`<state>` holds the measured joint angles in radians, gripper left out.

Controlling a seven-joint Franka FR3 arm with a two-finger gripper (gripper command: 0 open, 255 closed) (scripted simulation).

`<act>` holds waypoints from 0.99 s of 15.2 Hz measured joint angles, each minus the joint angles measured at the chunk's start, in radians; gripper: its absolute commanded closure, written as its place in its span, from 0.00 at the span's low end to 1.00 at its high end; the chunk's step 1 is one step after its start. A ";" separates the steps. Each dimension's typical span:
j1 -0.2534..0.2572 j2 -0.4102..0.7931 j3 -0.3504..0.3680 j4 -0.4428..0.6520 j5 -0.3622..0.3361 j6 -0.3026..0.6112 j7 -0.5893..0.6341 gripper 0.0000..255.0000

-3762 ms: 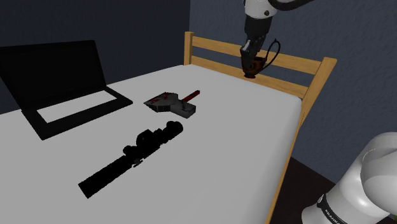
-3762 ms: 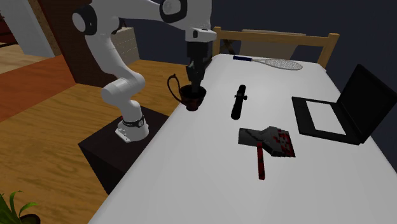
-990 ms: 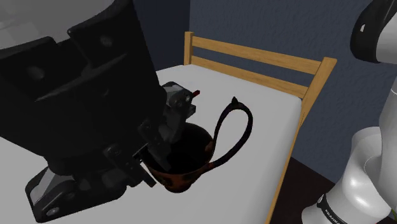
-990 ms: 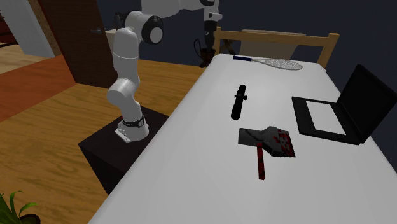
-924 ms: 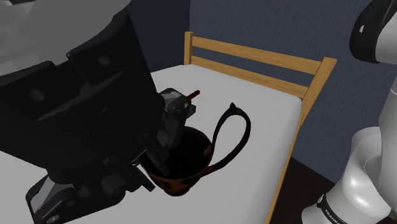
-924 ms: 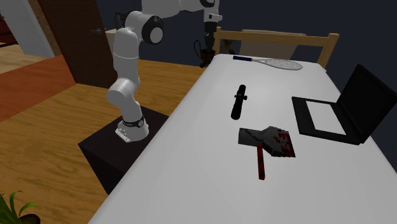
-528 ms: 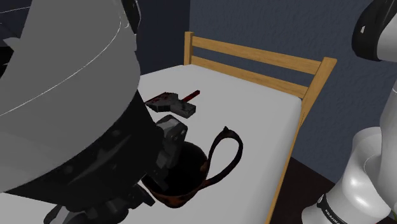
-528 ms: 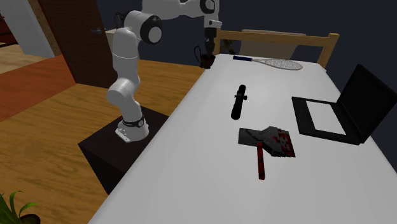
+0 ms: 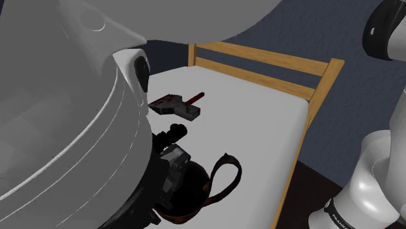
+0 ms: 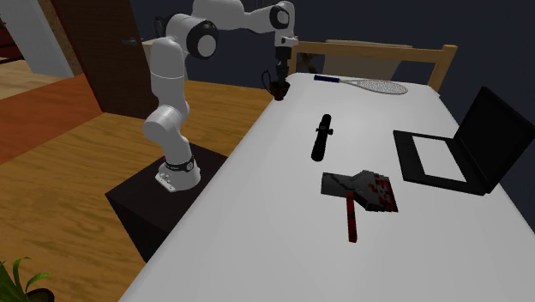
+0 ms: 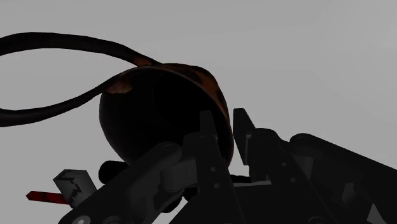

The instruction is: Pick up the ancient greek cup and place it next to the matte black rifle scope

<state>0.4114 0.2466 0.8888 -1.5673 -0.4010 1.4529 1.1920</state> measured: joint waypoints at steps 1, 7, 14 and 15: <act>-0.001 0.003 -0.001 -0.013 -0.002 0.014 0.004 1.00; -0.010 0.006 -0.004 -0.092 -0.005 0.092 0.024 1.00; -0.013 0.023 -0.010 -0.164 -0.021 0.170 0.050 1.00; -0.015 0.025 -0.011 -0.180 -0.023 0.186 0.055 1.00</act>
<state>0.3963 0.2716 0.8773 -1.7472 -0.4238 1.6390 1.2468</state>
